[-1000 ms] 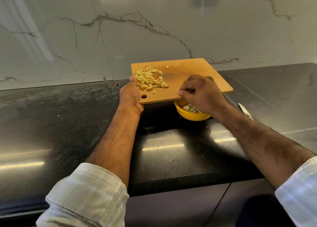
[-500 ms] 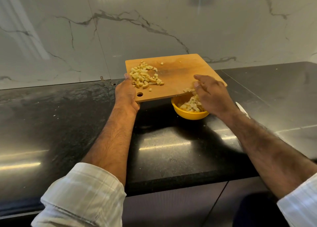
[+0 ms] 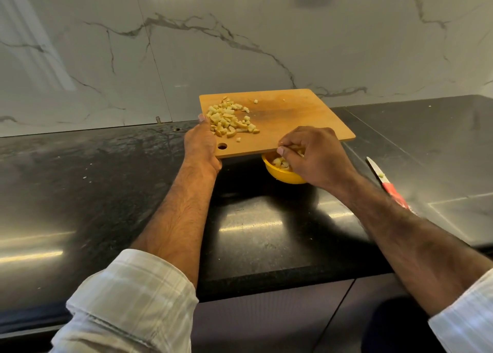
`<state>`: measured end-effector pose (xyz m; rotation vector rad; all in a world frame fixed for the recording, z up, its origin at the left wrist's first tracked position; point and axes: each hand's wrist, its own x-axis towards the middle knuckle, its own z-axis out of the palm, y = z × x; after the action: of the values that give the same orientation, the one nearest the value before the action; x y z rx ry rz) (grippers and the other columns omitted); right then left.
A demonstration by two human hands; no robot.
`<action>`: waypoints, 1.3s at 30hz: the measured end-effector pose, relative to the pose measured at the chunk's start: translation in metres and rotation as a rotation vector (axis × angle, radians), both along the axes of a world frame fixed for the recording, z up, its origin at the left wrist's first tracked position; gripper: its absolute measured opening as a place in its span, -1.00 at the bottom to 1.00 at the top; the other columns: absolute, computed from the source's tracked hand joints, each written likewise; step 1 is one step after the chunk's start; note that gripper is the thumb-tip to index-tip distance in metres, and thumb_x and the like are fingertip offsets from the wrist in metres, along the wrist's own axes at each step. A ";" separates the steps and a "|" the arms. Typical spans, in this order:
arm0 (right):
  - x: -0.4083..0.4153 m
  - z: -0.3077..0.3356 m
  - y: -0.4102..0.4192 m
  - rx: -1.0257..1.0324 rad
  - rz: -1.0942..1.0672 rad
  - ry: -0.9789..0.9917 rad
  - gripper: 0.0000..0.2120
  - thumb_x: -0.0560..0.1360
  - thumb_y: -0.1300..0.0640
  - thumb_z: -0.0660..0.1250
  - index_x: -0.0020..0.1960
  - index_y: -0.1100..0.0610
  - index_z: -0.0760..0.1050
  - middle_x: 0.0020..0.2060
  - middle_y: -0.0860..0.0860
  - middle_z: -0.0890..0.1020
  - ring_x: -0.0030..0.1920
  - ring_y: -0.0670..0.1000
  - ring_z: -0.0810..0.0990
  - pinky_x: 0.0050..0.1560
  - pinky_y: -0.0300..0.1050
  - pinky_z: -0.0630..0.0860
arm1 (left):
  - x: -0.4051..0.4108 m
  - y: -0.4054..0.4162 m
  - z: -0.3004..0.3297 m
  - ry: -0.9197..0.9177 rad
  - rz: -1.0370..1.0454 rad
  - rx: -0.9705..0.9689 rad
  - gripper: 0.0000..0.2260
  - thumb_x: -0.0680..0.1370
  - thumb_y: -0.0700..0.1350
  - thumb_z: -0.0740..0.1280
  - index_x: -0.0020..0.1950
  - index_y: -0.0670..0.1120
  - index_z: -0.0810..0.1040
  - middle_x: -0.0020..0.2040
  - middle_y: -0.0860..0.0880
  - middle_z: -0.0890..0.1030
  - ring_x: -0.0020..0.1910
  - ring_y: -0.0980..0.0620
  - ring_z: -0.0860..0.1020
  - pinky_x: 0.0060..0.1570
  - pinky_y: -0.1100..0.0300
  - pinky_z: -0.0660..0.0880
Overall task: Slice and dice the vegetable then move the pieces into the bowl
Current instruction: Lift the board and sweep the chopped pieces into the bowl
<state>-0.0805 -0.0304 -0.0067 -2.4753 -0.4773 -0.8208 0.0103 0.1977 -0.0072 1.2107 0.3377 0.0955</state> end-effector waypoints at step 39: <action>0.129 0.052 0.041 -0.269 0.200 0.131 -0.56 0.56 -0.29 0.36 0.33 -0.10 0.65 0.22 -0.15 0.56 0.24 -0.07 0.52 0.27 0.06 0.55 | -0.007 -0.006 0.007 0.015 -0.064 0.010 -0.71 0.72 0.17 0.26 0.14 0.00 0.64 0.07 -0.10 0.75 0.02 -0.10 0.72 -0.05 0.01 0.63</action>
<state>0.0487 0.0103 0.0450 -2.6462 -0.8187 -0.5404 0.0032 0.1916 0.0003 1.2314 0.3120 0.0330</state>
